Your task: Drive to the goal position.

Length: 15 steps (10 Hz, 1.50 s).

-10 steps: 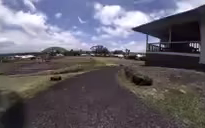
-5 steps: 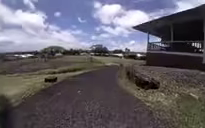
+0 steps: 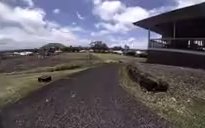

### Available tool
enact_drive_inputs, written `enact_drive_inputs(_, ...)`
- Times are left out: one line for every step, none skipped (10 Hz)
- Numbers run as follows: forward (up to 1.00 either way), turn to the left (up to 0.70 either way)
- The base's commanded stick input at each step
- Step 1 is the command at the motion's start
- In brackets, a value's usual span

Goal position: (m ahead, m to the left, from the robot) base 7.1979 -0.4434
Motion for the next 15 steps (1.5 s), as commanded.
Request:
enact_drive_inputs(0.7, 0.0)
enact_drive_inputs(0.7, 0.0)
enact_drive_inputs(0.7, 0.02)
enact_drive_inputs(0.7, 0.34)
enact_drive_inputs(0.7, 0.32)
enact_drive_inputs(0.7, 0.2)
enact_drive_inputs(0.7, 0.0)
enact_drive_inputs(0.7, 0.0)
enact_drive_inputs(0.7, 0.0)
enact_drive_inputs(0.7, 0.0)
enact_drive_inputs(0.7, 0.0)
enact_drive_inputs(0.7, 0.0)
enact_drive_inputs(0.7, 0.0)
enact_drive_inputs(0.7, 0.0)
enact_drive_inputs(0.7, 0.0)
